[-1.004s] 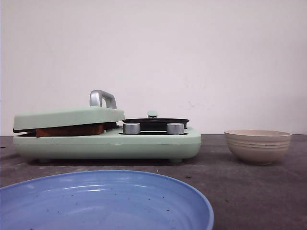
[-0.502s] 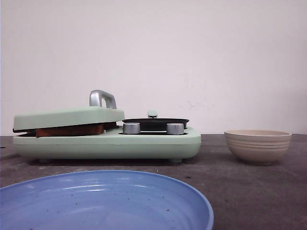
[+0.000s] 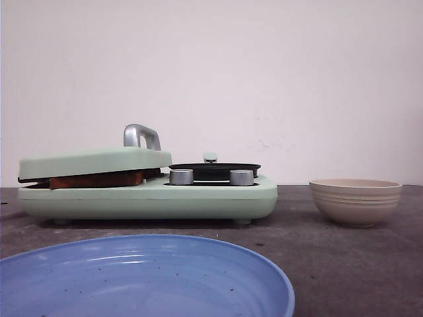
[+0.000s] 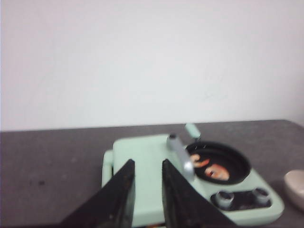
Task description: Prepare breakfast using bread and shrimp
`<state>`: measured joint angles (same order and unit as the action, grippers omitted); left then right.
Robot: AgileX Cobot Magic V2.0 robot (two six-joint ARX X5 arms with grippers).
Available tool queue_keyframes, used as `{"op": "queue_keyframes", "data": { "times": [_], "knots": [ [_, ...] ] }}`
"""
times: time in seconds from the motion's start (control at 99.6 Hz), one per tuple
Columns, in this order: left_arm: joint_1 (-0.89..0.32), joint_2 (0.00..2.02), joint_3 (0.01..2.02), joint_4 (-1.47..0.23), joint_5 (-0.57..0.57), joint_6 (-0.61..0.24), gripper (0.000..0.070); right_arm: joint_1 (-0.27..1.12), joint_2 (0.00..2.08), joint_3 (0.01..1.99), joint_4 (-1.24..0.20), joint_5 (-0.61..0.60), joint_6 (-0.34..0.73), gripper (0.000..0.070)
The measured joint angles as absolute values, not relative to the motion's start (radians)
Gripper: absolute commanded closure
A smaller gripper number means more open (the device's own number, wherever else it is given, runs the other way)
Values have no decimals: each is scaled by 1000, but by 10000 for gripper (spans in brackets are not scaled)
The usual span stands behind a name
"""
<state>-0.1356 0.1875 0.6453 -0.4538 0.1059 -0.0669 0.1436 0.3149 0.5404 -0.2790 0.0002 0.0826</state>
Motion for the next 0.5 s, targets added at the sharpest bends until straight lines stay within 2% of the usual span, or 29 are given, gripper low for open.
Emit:
{"op": "queue_keyframes", "data": {
  "times": [0.181, 0.502],
  "knots": [
    [-102, 122, 377, -420, 90, -93, 684, 144, 315, 540, -279, 0, 83, 693],
    [-100, 12, 175, -256, 26, -96, 684, 144, 315, 540, -279, 0, 83, 693]
  ]
}}
